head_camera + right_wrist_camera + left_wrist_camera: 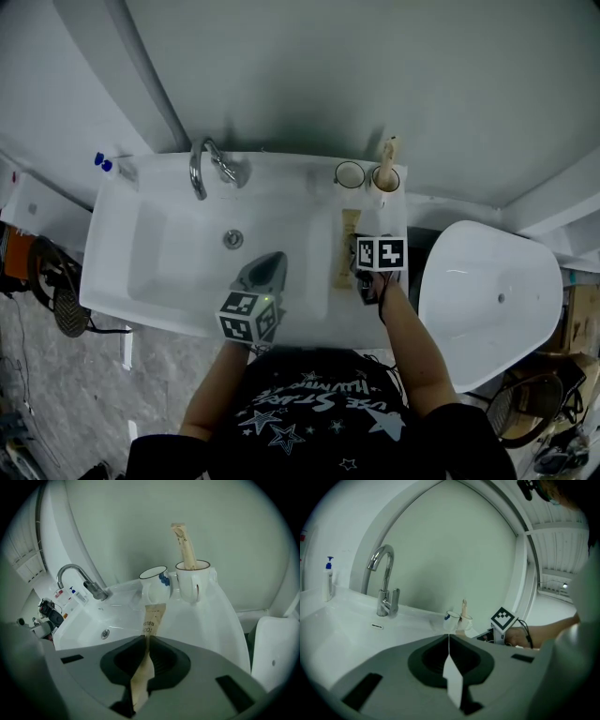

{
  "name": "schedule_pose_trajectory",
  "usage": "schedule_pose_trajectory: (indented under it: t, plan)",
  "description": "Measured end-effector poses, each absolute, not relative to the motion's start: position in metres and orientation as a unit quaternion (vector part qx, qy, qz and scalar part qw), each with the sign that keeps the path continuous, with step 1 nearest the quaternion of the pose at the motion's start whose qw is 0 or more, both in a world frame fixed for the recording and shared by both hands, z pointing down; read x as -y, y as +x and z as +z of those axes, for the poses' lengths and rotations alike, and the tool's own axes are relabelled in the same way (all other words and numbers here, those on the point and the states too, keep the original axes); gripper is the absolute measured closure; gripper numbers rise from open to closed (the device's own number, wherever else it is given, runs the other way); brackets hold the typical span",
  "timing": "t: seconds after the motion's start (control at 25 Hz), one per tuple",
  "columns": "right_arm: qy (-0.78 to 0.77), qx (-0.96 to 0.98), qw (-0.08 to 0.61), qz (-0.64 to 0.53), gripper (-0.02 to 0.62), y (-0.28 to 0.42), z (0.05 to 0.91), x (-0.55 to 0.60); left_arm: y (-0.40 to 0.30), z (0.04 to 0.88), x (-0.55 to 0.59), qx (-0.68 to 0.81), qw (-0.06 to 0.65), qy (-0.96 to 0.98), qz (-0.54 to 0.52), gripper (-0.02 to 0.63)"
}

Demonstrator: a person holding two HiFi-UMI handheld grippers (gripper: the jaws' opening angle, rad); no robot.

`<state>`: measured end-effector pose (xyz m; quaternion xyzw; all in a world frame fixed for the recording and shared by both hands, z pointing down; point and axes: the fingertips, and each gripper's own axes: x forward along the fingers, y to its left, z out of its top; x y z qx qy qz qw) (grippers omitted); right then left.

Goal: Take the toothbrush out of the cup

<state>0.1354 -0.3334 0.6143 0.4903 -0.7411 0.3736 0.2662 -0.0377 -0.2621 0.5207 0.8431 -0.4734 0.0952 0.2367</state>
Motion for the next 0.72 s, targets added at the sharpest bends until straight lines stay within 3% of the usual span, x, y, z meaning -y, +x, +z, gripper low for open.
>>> schedule_pose_trajectory:
  t: [0.4,0.56,0.72]
  plan:
    - [0.495,0.733,0.29,0.366,0.537,0.139,0.629,0.339,-0.035,0.53,0.268,0.465,0.249,0.844,0.101,0.586]
    - [0.5,0.74,0.295,0.34,0.473,0.143,0.625,0.339,-0.035,0.528,0.268,0.468,0.247,0.843,0.098,0.586]
    - [0.501,0.743,0.283,0.341,0.462,0.148,0.622,0.334,-0.032,0.525,0.266,0.469,0.244,0.843,0.096,0.586]
